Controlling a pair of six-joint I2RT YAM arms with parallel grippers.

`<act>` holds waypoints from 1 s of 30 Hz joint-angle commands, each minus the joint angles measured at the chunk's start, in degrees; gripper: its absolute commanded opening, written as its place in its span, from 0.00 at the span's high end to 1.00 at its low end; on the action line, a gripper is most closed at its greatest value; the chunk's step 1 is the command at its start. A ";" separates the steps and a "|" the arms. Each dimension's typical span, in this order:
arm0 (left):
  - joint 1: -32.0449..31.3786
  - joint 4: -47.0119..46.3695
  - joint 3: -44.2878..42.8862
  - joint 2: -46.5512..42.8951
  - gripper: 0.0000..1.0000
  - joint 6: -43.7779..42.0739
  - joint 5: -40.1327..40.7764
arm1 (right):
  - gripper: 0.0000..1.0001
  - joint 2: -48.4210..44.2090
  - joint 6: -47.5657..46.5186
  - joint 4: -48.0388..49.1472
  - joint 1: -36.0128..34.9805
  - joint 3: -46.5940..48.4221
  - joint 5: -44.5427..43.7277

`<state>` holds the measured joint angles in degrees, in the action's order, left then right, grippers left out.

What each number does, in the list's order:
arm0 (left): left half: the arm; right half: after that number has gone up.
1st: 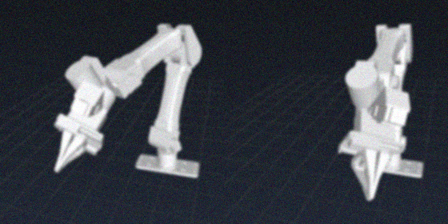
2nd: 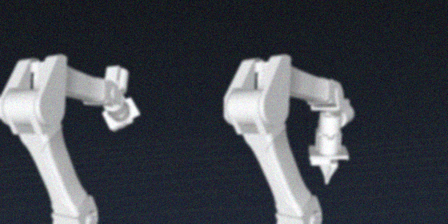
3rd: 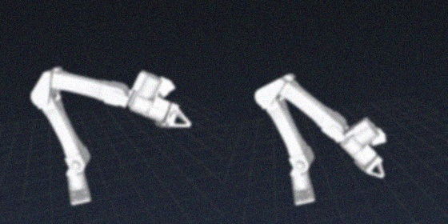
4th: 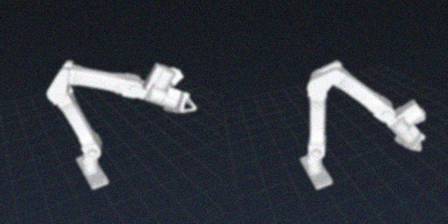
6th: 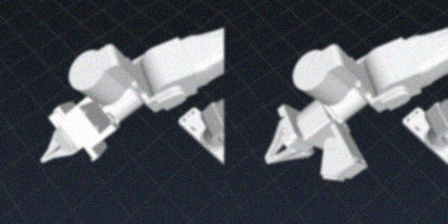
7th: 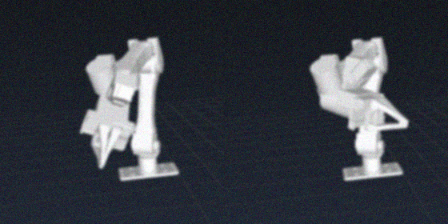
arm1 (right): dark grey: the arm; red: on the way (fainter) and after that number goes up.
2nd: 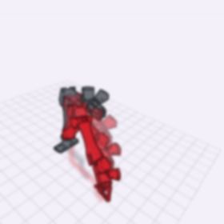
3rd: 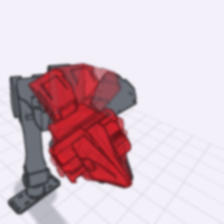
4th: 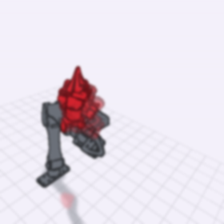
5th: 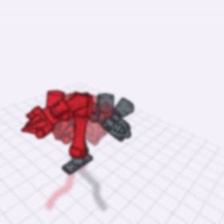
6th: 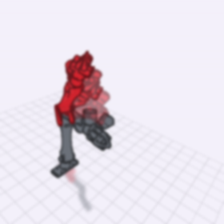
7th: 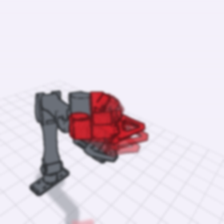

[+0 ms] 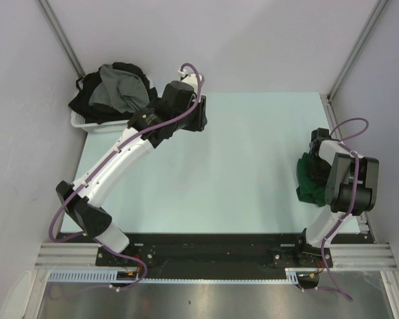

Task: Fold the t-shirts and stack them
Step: Put the neatly folded tshirt into the corner of the board with the right arm

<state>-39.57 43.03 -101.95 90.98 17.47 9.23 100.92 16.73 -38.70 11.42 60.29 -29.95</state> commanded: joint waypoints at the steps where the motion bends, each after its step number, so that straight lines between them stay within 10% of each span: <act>1: 0.28 -0.57 -0.97 0.60 0.59 -0.69 -1.06 | 0.67 2.79 3.31 2.14 -1.57 1.14 -0.54; 18: 0.20 -1.89 2.11 0.52 0.60 -0.69 -1.41 | 0.55 -2.49 3.75 -12.27 -11.24 25.04 1.83; 30: 0.02 -6.81 5.71 0.86 0.60 0.01 -0.97 | 0.40 -1.96 -2.23 -3.95 -22.49 33.91 26.16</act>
<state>-39.57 40.32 -96.25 91.90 17.50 8.58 99.55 17.56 -47.33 -8.49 89.43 -12.40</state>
